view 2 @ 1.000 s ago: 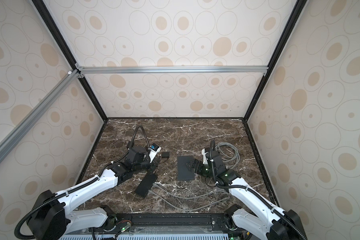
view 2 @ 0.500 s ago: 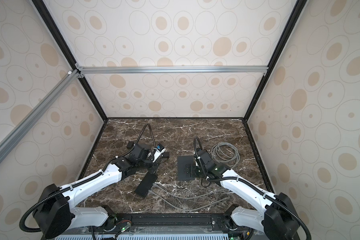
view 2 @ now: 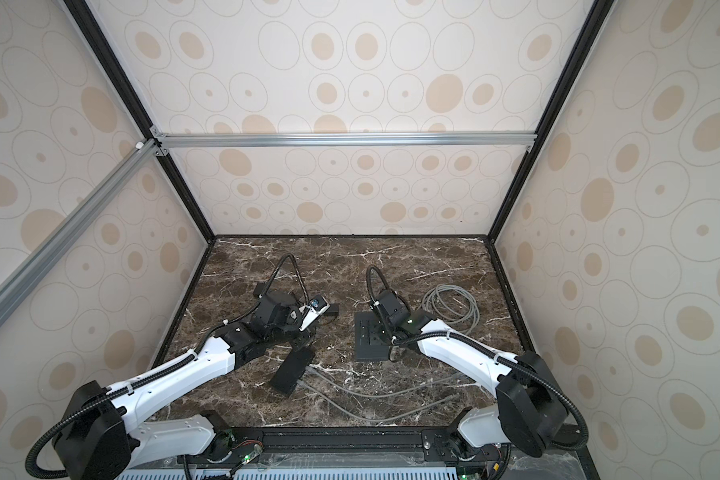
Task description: Insert the plug into the switch port
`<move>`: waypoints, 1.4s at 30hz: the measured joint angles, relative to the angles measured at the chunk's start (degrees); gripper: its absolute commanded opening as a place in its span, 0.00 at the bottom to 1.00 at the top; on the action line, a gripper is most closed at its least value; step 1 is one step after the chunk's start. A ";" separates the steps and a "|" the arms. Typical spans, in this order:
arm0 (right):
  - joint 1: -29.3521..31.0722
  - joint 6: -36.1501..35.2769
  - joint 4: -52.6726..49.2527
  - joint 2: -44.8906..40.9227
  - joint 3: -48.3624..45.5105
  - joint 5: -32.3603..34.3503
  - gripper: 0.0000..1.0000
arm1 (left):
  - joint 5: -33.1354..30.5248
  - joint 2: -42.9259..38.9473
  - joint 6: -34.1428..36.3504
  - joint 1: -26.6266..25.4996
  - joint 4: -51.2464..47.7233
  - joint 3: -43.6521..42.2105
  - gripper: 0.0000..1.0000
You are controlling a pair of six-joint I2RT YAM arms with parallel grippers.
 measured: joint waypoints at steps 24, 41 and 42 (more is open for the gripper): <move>3.37 -6.10 -12.04 8.02 8.24 -4.63 0.98 | -9.66 12.48 10.16 0.02 -3.69 10.29 0.00; 3.37 -3.52 -15.96 23.28 16.92 0.79 1.00 | -12.74 8.13 8.24 0.83 -7.96 11.63 0.00; 3.37 -3.04 -16.39 23.85 17.03 1.57 1.00 | -12.74 7.85 8.22 0.87 -7.96 11.63 0.00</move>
